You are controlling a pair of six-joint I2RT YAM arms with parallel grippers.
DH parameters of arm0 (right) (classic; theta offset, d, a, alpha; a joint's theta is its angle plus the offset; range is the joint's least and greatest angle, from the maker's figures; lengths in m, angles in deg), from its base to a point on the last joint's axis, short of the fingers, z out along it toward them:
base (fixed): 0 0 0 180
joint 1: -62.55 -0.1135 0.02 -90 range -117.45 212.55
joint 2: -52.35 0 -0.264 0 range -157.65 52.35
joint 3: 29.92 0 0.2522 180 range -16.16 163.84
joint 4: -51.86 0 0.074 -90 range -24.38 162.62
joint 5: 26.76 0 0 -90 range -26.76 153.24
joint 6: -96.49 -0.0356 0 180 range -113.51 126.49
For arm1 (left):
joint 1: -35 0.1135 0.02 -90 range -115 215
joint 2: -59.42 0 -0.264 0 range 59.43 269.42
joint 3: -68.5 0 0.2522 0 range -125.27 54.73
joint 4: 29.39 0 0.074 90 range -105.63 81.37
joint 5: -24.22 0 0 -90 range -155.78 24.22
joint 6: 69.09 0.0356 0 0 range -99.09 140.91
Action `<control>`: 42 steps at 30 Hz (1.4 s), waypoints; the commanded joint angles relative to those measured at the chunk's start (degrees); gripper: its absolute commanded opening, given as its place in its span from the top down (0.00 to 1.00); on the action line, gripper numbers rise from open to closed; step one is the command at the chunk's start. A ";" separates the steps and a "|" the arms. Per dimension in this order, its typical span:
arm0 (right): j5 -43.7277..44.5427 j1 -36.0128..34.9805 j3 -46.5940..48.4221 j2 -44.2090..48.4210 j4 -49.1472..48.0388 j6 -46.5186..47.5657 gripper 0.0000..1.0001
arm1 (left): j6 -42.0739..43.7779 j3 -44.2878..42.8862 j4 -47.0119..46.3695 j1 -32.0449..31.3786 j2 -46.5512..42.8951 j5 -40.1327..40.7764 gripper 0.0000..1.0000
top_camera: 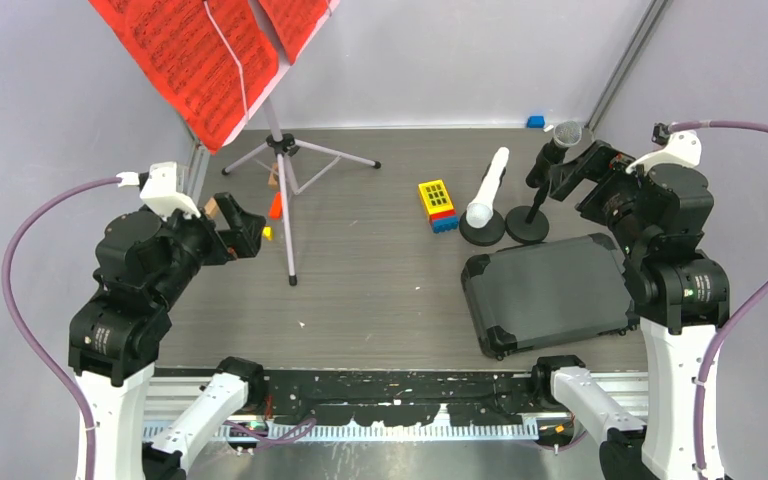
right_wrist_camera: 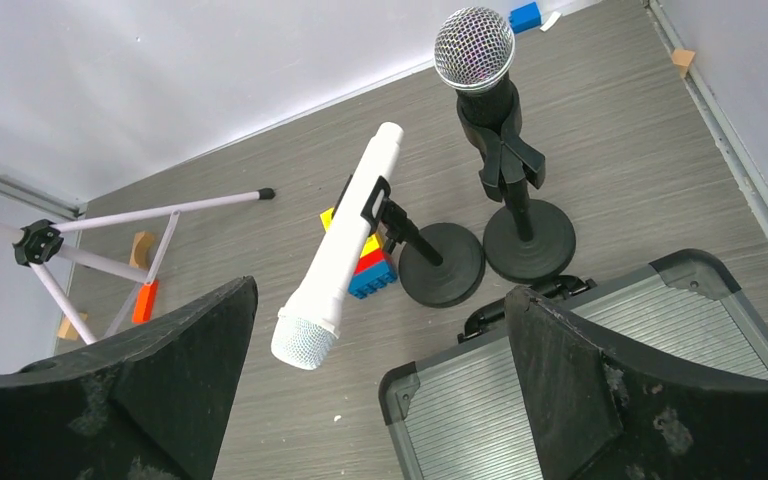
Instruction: Pack up the instrument practice props
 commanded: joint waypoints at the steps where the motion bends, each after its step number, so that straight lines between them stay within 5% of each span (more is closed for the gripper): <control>1: 1.66 0.20 -0.25 1.85 -2.78 0.68 0.00 | -0.20 -0.78 -1.01 -0.13 0.24 3.73 0.00; 13: 0.41 0.16 -0.87 1.59 -3.33 -0.82 0.00 | 0.10 8.43 -10.63 -0.07 -7.79 1.34 0.00; 27: -3.07 0.21 -1.31 1.33 -2.53 -0.46 0.00 | -9.38 45.60 -43.86 -0.12 -28.86 1.02 0.00; 42: -6.89 0.17 -1.27 3.08 0.26 -0.79 0.00 | -5.10 53.37 -63.01 0.03 -15.12 8.11 0.00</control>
